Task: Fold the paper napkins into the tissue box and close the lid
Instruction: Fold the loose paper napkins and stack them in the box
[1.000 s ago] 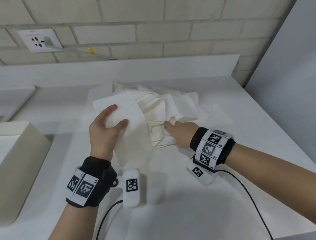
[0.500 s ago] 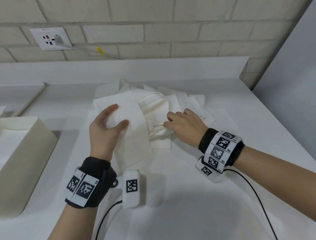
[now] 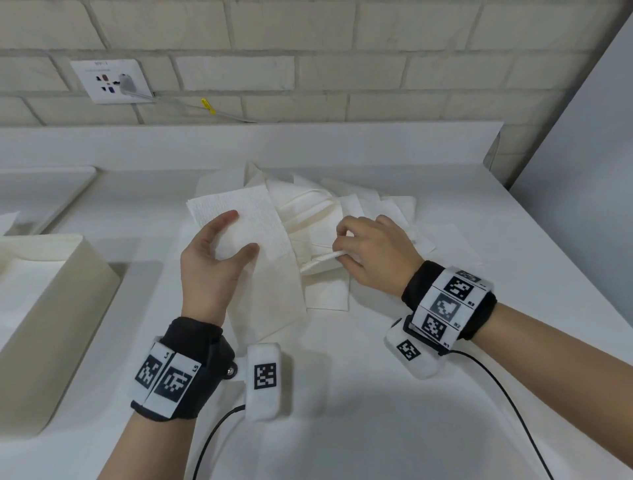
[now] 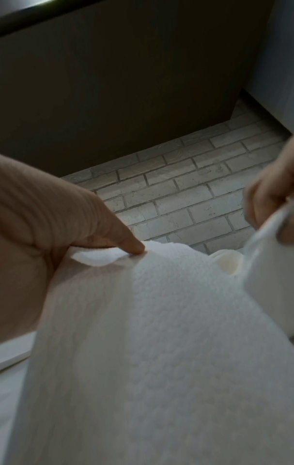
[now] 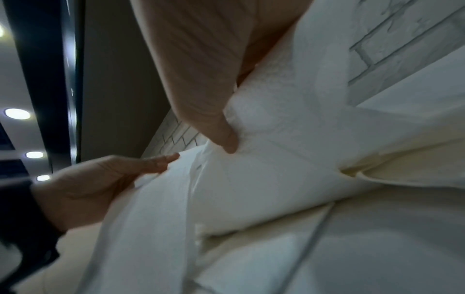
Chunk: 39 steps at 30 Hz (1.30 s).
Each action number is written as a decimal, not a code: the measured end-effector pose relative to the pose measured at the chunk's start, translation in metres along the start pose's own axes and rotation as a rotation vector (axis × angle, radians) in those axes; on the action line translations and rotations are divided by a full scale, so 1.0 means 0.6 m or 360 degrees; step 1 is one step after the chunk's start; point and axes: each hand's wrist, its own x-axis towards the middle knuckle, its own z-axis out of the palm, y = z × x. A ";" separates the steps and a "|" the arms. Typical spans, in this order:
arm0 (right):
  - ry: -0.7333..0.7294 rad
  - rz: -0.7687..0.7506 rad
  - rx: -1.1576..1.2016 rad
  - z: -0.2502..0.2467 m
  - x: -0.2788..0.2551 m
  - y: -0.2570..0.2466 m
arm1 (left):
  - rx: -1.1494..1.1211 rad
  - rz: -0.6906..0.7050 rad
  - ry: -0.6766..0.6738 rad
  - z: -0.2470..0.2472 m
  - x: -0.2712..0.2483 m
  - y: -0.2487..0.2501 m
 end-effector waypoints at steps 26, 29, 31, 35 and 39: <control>0.0033 0.0642 0.1933 -0.094 0.067 -0.027 | -0.0106 -0.0027 -0.0347 0.017 -0.024 0.072; -0.0290 0.0539 0.1713 -0.091 0.057 -0.013 | -0.0112 -0.0124 -0.0276 0.009 -0.020 0.062; -0.0379 0.0481 0.1490 -0.086 0.049 -0.006 | -0.0130 -0.0186 -0.0227 0.002 -0.016 0.060; 0.0069 0.0664 0.1714 -0.079 0.045 -0.001 | -0.0142 -0.0244 -0.0180 -0.005 -0.012 0.057; 0.0545 0.0937 0.1945 -0.075 0.051 -0.004 | -0.0133 -0.0255 -0.0222 0.001 -0.016 0.054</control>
